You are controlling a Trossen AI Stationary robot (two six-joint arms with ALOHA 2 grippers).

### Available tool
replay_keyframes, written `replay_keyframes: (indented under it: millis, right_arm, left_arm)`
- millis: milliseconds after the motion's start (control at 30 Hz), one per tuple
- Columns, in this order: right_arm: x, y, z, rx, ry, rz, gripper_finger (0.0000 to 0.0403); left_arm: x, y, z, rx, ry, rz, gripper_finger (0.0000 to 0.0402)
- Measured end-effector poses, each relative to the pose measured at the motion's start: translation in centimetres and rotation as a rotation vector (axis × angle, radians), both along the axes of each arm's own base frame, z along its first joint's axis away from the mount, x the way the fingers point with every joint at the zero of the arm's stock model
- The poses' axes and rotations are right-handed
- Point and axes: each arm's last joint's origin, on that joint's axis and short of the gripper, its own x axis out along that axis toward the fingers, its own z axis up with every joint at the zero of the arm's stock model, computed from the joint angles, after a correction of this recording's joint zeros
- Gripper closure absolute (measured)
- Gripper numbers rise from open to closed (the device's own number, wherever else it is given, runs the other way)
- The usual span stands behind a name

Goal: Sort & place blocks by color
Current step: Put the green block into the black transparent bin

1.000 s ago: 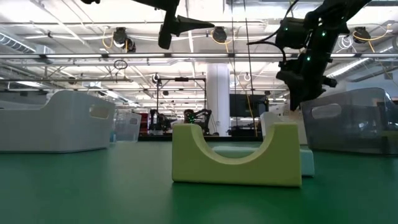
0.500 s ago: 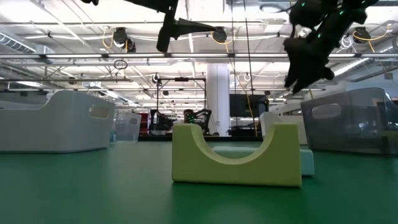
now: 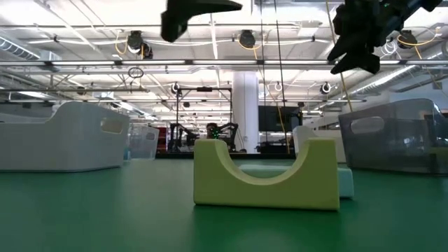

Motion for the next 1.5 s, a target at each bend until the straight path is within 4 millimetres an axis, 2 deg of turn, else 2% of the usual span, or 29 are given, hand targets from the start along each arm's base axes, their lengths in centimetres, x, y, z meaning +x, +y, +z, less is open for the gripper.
replay_keyframes:
  millis: [333,467,833,933,1133,1500]
  right_arm:
    - [-0.1,0.2,0.1,0.018,-0.010,-0.004,0.0225]
    - [-0.1,0.2,0.1,0.018,-0.009,-0.004,0.0225]
    - [-0.1,0.2,0.1,0.018,-0.010,-0.004,0.0225]
    - [0.0,0.2,0.1,0.018,-0.010,-0.004,0.0225]
    - [0.0,0.2,0.1,0.017,-0.012,-0.004,0.0225]
    - [0.0,0.2,0.1,0.015,-0.017,-0.004,0.0225]
  left_arm:
    - [-1.5,-4.8,0.7,0.180,0.247,-0.167,0.0129]
    - [-0.6,-6.4,-0.1,0.275,0.257,-0.231,0.0129]
    - [3.8,-10.2,-3.9,0.460,0.338,-0.356,0.0128]
    - [4.6,-11.0,-4.7,0.507,0.375,-0.389,0.0128]
    - [4.4,-11.5,-6.6,0.596,0.476,-0.444,0.0128]
    - [4.5,-12.3,-10.1,0.726,0.538,-0.531,0.0128]
